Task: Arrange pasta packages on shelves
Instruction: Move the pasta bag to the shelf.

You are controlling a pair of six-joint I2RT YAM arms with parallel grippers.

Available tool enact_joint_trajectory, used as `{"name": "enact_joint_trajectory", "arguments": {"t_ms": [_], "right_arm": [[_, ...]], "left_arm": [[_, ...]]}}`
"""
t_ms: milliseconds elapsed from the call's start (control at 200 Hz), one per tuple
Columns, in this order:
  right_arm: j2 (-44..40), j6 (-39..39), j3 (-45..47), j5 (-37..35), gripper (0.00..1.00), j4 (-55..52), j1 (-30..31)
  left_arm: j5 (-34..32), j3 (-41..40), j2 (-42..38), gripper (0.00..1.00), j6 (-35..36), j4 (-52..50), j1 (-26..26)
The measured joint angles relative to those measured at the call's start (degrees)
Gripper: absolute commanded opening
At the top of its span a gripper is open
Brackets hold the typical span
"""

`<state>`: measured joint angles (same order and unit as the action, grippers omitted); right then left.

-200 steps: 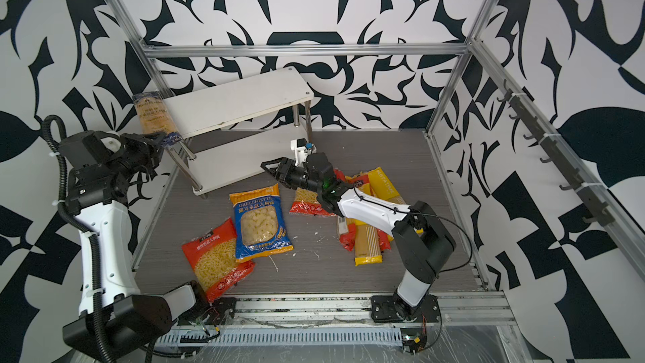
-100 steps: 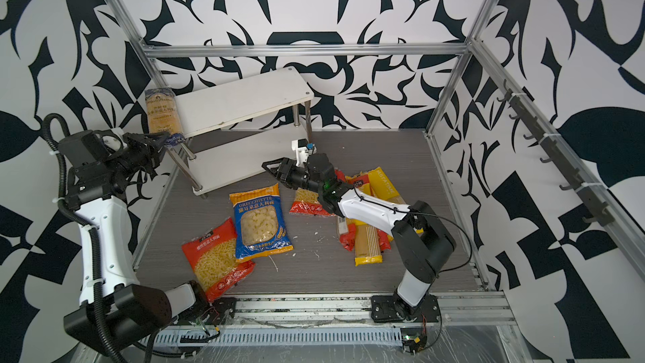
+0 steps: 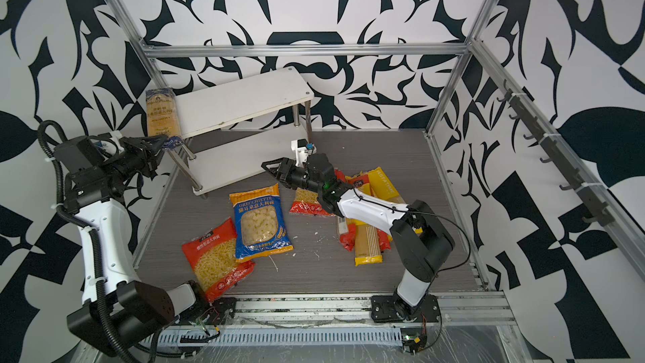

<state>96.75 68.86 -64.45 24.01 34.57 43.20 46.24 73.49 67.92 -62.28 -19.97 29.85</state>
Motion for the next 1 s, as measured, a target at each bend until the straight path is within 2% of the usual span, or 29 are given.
{"name": "enact_joint_trajectory", "arguments": {"t_ms": [105, 195, 355, 440, 635, 700, 840, 1000], "right_arm": [[0.07, 0.15, 0.0, 0.0, 0.53, 0.0, 0.0], [0.07, 0.17, 0.0, 0.02, 0.53, 0.04, 0.0], [0.07, 0.17, 0.0, 0.11, 0.53, 0.04, 0.0], [0.07, 0.2, 0.0, 0.2, 0.53, 0.02, 0.0], [0.07, 0.17, 0.0, 0.37, 0.53, -0.02, 0.0], [0.07, 0.15, 0.02, 0.37, 0.53, -0.04, 0.0], [0.07, 0.15, 1.2, 0.37, 0.52, 0.04, 0.0], [0.07, 0.0, 3.43, 0.37, 0.52, -1.16, 0.0]], "left_arm": [[1.33, 0.0, 0.7, 0.02, -0.04, 0.7, 0.02], [2.21, 0.0, 1.22, 0.1, -0.02, 1.14, 0.07], [2.47, -0.02, 1.2, 0.43, -0.46, 1.29, 0.61], [2.51, 0.0, 0.96, 0.57, 0.07, 1.18, 0.83], [0.44, -0.02, -2.1, 0.8, 0.2, -1.29, 2.49], [-0.7, -0.02, -3.91, 0.83, 0.55, -2.69, 2.82], [-4.66, -0.02, -8.39, 0.83, 2.93, -8.04, 2.89], [-13.84, 1.44, -13.4, 0.81, 9.6, -17.53, 1.14]]}}
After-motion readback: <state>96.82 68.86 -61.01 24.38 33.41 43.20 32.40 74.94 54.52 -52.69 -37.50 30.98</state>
